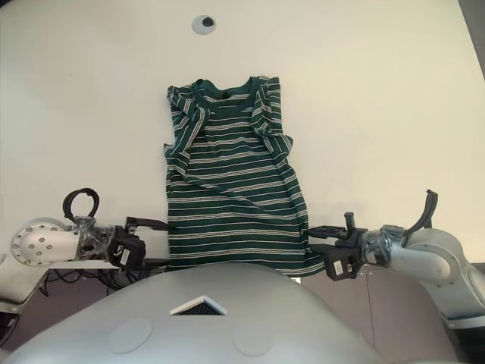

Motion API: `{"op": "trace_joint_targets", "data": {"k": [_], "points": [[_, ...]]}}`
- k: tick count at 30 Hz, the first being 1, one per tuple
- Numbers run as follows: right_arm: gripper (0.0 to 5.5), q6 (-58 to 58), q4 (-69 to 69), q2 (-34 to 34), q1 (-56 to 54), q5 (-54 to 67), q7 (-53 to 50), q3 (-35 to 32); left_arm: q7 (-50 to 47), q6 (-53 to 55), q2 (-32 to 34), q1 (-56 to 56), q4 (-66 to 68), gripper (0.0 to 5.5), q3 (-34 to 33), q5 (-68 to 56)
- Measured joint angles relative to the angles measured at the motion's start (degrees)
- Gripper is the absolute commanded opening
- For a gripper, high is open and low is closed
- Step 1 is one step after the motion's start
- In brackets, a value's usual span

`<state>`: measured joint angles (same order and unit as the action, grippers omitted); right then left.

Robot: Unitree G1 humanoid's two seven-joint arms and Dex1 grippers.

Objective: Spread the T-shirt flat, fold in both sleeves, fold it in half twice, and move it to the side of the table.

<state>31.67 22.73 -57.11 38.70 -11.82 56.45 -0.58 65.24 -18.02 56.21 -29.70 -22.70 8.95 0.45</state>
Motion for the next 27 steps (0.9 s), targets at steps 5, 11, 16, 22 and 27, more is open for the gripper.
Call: {"op": "trace_joint_targets", "data": {"k": [5,11,16,22,27], "points": [[0.20,0.1,-0.5,0.0,-2.5,-0.5,-0.4,3.6,-0.7,-1.5,-1.0,4.3,1.4,2.85,4.4,1.2],[0.00,0.2,-2.1,0.0,-4.3,-0.5,-1.5,5.2,1.2,2.6,0.4,4.9,1.3,1.83,6.3,-1.6],[0.00,-0.8,-2.8,0.0,-4.8,0.8,-2.1,5.2,4.2,4.5,2.5,6.2,2.0,1.10,6.8,-3.8],[0.00,-14.0,0.7,0.1,-5.3,18.3,0.3,3.0,6.8,9.8,3.1,7.1,2.8,0.25,5.8,-9.6],[0.00,-24.7,5.3,0.2,-5.7,32.5,2.2,-0.1,9.0,14.9,3.3,9.9,4.9,0.03,1.0,-19.3]]}}
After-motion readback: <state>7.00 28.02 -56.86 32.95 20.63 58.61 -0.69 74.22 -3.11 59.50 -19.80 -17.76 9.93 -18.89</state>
